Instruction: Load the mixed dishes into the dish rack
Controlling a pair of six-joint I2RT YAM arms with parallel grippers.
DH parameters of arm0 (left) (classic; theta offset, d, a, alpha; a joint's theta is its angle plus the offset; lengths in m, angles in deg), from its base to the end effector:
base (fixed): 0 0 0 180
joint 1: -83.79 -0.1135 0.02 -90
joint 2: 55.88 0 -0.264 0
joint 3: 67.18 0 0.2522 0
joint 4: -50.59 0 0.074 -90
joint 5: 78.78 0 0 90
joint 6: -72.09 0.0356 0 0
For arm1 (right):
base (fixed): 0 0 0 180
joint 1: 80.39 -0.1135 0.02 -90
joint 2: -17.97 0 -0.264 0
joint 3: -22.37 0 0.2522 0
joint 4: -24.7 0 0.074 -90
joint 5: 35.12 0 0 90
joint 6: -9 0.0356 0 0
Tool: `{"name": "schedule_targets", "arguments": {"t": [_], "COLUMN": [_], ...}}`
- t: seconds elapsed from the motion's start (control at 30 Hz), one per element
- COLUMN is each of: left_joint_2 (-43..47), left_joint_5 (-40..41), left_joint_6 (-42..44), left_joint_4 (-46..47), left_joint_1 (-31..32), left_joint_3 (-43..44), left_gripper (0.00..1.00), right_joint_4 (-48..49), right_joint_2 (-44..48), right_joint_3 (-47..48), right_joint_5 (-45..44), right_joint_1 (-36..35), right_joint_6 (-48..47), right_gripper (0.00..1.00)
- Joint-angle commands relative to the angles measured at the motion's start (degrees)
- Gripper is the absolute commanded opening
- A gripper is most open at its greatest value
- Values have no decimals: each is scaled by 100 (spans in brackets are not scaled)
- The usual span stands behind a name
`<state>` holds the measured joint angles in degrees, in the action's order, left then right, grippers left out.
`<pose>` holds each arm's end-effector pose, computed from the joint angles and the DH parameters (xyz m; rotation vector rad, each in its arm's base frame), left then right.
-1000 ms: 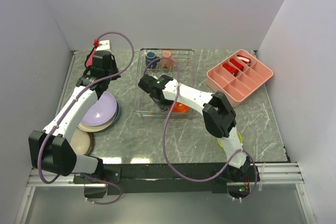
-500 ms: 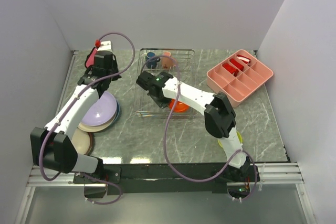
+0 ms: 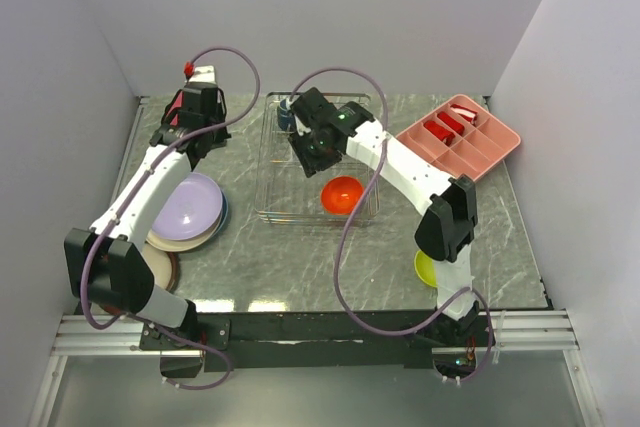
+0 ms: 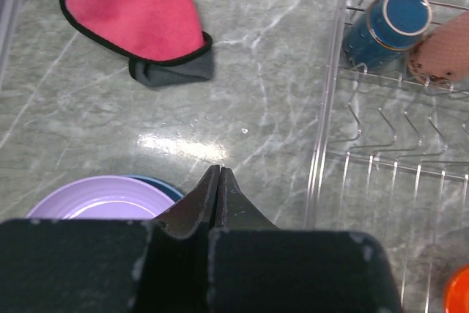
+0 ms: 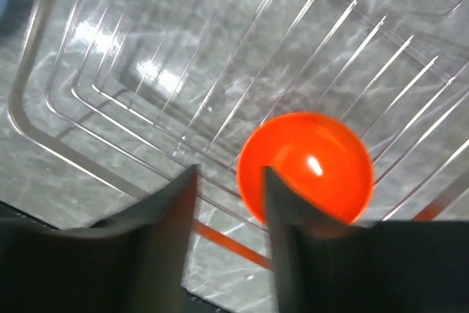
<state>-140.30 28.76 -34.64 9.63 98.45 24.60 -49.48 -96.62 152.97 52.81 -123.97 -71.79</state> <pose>0.3262 -0.0742 0.3488 -0.2136 2.1159 0.0074 0.3124 0.2955 0.3300 -0.7593 2.5007 0.2890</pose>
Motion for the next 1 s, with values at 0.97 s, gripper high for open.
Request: {"name": "schedule_targets", "arguments": {"t": [0.97], "left_joint_2": [453], "left_joint_5": [347], "left_joint_6": [65], "left_joint_4": [162], "left_joint_1": [-384], "left_joint_3": [-217], "left_gripper": [1], "right_joint_4": [-22], "right_joint_2": [-741], "right_joint_3": [-882], "right_joint_5": [-795], "right_joint_1": [-187], "right_joint_6": [-201], "right_gripper": [28]}}
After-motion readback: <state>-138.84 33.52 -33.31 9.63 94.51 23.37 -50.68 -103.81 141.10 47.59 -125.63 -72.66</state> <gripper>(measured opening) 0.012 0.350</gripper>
